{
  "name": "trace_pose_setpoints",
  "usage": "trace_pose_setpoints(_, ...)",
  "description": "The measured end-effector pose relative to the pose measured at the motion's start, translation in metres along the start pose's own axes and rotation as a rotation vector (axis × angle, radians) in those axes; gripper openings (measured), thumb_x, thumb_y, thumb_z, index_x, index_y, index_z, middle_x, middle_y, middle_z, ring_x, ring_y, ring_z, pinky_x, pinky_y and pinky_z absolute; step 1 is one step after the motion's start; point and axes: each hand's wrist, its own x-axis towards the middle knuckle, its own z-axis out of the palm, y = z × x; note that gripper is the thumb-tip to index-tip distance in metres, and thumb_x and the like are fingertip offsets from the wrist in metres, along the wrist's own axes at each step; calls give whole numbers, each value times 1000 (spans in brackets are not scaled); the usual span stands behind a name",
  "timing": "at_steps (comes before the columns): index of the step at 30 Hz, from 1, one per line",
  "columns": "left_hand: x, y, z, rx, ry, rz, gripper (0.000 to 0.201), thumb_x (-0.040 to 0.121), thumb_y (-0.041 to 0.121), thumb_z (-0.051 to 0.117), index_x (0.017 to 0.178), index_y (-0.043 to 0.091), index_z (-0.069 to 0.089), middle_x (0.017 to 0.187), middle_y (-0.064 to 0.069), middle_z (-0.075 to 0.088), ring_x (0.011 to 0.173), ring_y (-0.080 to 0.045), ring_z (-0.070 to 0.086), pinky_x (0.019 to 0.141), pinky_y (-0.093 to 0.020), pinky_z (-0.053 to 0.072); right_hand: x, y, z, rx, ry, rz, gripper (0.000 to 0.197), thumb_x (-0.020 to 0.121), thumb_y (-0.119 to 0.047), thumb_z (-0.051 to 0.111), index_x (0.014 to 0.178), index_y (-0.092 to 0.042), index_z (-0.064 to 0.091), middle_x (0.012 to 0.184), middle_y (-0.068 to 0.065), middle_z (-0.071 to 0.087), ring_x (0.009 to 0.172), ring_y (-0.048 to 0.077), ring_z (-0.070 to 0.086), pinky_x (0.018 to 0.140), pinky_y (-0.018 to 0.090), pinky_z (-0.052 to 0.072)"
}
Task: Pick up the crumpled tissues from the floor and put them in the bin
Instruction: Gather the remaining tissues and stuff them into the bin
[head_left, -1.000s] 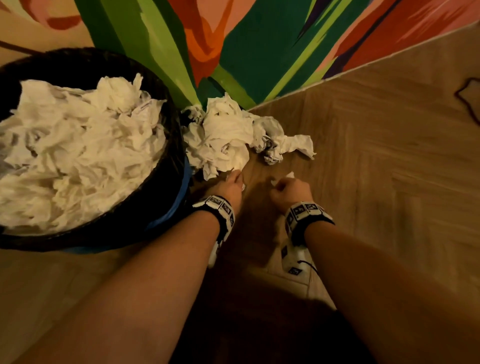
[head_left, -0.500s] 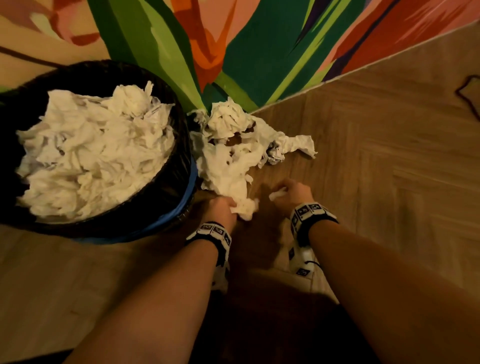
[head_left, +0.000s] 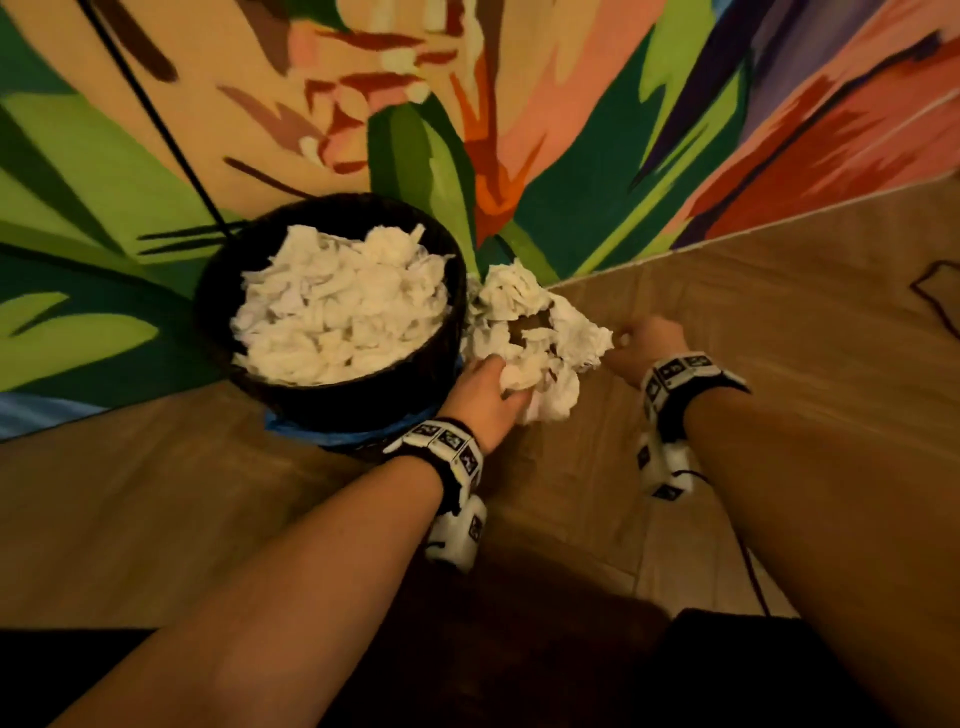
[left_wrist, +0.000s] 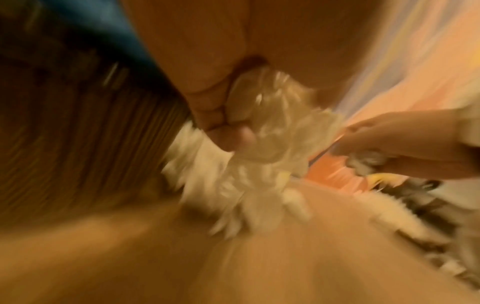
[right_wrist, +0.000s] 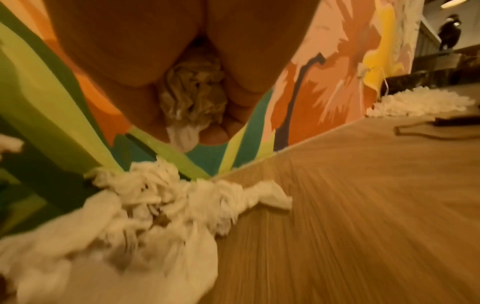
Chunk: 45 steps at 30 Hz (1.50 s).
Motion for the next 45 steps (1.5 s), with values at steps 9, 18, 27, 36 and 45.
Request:
trace_pose_setpoints(9,-30,90,-109,-219,111,418,16,88,5,58,94,19,54,85,2,61,79,-16,58,70,-29,45,7,-85,-99,67,136,-197,20,82,-44,74,80,-26,64,78,1,70,62,18,68,57,31,57)
trace_pose_setpoints(18,-24,89,-248,-62,221,175,39,97,26,35,126,9,54,118,-8,59,106,-22,55,88,-29,41,-31,-175,-72,592,62,-326,20,97,-24,42,92,-11,56,87,6,55,81,21,50,71,29,37)
trace_pose_setpoints(27,-29,-18,-250,239,231,-103,31,97,21,54,128,21,49,109,-2,52,84,-22,55,70,-30,43,-64,-222,-52,383,3,-611,49,95,-18,54,137,-24,29,131,8,47,67,9,54,51,20,37)
trace_pose_setpoints(36,-33,-41,-235,515,115,-206,31,81,42,75,105,22,76,111,-1,69,96,-19,62,87,-31,53,-66,-220,-12,84,-101,-683,49,89,-40,66,129,-16,51,132,6,47,116,24,52,95,30,41)
trace_pose_setpoints(45,-31,-30,-217,546,-80,-300,44,95,39,49,77,1,64,73,-22,57,72,-34,61,56,-31,39,-61,-224,-1,-168,-145,-676,24,91,-38,62,109,-26,72,107,-1,67,99,21,62,87,40,54)
